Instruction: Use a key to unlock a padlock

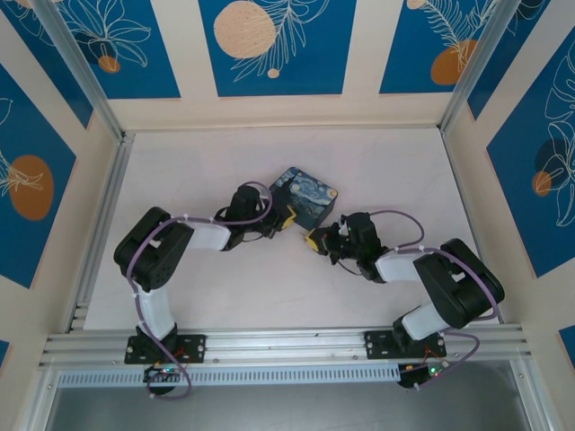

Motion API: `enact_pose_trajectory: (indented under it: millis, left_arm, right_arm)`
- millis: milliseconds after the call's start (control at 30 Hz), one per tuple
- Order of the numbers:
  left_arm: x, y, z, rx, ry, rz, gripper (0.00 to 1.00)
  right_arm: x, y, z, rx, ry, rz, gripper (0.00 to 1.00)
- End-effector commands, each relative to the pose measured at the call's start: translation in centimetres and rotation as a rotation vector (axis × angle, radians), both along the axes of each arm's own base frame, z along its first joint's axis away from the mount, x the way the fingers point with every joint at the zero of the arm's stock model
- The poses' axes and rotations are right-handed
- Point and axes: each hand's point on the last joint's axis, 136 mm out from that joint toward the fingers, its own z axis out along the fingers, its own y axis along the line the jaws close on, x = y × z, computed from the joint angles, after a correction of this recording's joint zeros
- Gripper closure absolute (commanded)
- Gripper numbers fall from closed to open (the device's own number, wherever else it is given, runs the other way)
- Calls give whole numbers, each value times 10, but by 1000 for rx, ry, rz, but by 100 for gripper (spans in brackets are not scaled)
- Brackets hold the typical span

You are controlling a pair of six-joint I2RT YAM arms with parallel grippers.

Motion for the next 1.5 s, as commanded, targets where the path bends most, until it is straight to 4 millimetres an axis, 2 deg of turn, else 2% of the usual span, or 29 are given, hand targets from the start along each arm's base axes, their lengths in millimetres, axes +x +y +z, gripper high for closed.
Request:
enact_pose_trajectory:
  millis: [0,233,400,567,667,733,1133,1467]
  left_arm:
    - [7,-5,29,-76,-70,47,100]
    - [3,-9,32,-90,-71,38,100]
    - [1,-7,33,-89,-74,39,100]
    - [-1,-7,34,-89,-78,37,100]
    - [-1,-9,36,-90,-81,35,100]
    - [-1,-12,37,-91,-84,31,100]
    - [3,-18,35,-98,-79,18,100]
    - [4,-18,35,-96,-81,20,100]
  right_arm:
    - [10,-6,3,0,0,-90,100]
    - [25,-2,5,30,-34,-45,100]
    - [41,-15,6,34,-41,-48,100]
    - [68,-26,19,21,-82,-24,100]
    - [87,-27,26,25,-100,11,100]
    - [91,-26,29,53,-105,31,100]
    - [43,-16,29,74,-76,22,100]
    - [44,0,22,92,-8,-46,100]
